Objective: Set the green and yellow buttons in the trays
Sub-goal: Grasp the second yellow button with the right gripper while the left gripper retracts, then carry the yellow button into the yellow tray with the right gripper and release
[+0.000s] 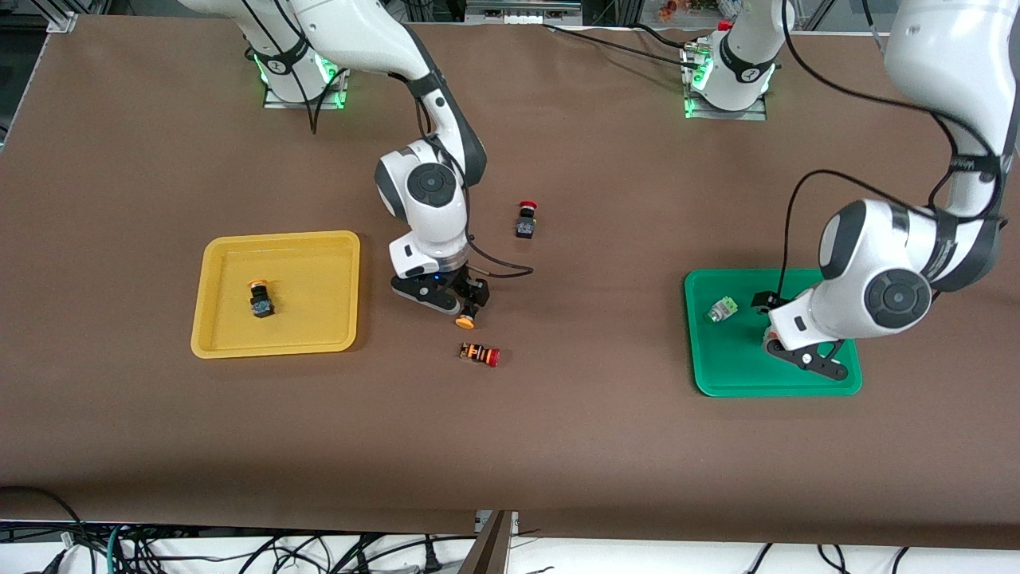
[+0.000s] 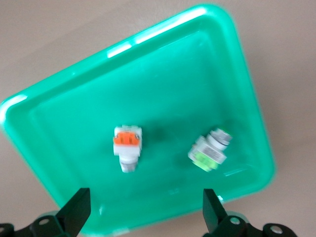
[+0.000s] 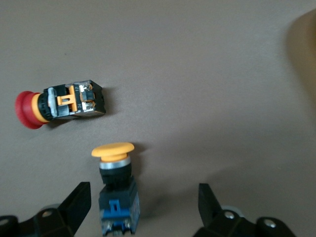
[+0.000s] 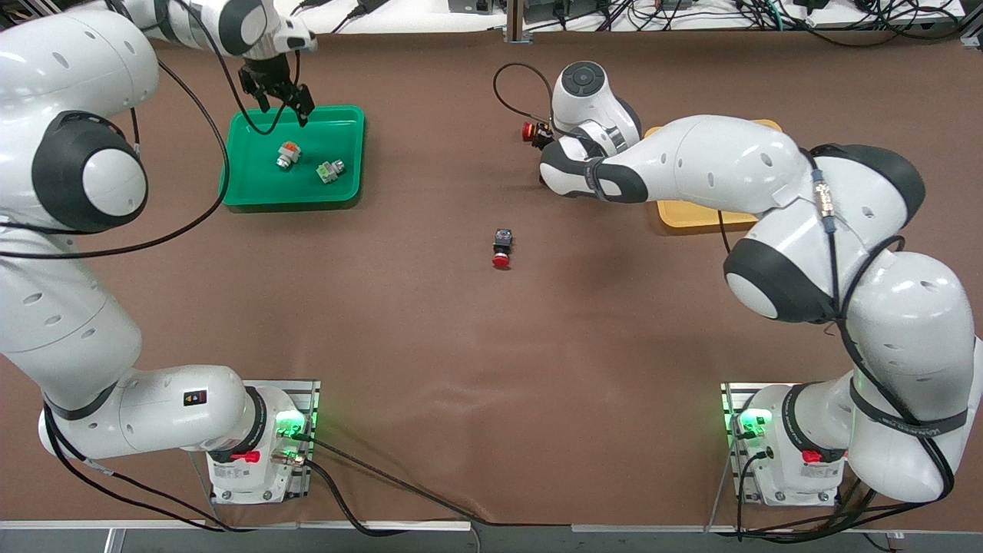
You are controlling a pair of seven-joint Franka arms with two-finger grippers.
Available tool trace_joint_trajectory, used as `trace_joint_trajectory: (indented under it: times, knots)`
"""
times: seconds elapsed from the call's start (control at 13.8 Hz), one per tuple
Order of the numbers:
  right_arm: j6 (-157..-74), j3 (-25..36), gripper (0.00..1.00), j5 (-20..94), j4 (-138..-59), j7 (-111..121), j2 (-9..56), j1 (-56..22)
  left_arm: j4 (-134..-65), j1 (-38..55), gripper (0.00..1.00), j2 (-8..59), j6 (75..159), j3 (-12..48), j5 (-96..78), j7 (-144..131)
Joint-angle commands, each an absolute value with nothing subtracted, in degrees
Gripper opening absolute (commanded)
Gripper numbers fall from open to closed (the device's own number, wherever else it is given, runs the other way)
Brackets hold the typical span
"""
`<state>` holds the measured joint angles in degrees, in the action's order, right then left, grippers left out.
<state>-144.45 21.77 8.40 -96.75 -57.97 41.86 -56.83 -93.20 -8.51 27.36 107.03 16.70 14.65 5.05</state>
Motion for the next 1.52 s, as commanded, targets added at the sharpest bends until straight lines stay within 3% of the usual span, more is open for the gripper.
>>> trace_joint_trajectory:
  times: [0.0, 0.29, 0.36, 0.43, 0.65, 0.8, 1.09, 1.16, 1.45]
  knots:
    - [-143.4, 22.2, 0.95, 8.5, -91.3, -60.5, 45.3, -56.6, -88.2, -8.9, 1.0, 22.8, 99.2, 17.3, 15.0, -1.0]
    - [-143.6, 21.8, 0.94, 8.6, -91.0, -61.8, 46.6, -56.8, -73.4, -9.6, 1.0, 22.4, 85.8, 16.5, 11.2, -0.8]
    - [-143.8, 21.4, 0.94, 8.6, -90.9, -62.1, 46.9, -56.7, -73.6, -8.4, 1.0, 19.7, 86.0, 12.7, 8.6, -1.3]
    - [-143.8, 21.4, 0.92, 8.9, -90.9, -62.2, 47.1, -56.7, -75.3, -7.7, 1.0, 16.6, 88.0, 9.3, 4.2, -1.3]
    - [-143.8, 21.3, 0.84, 12.4, -90.9, -62.2, 47.2, -56.8, -92.3, 1.3, 1.0, 1.7, 102.4, -5.1, -2.7, -0.9]
    - [-143.7, 21.3, 0.65, 12.6, -90.9, -62.1, 47.2, -56.9, -93.8, 2.1, 1.0, -0.3, 101.0, -5.5, -2.5, -1.0]
    - [-143.4, 21.3, 0.09, 12.6, -90.9, -61.7, 47.2, -56.8, -92.7, 2.3, 1.0, -0.1, 92.7, -4.4, -1.0, -1.1]
    - [-143.3, 21.3, 0.0, 12.5, -90.8, -61.6, 47.0, -56.8, -91.8, 2.4, 1.0, 0.4, 91.7, -4.3, 0.4, -1.1]
    - [-139.3, 21.5, 0.0, 12.7, -90.5, -55.1, 44.8, -55.5, -91.5, 2.8, 1.0, 0.4, 91.1, -3.4, 2.1, -1.3]
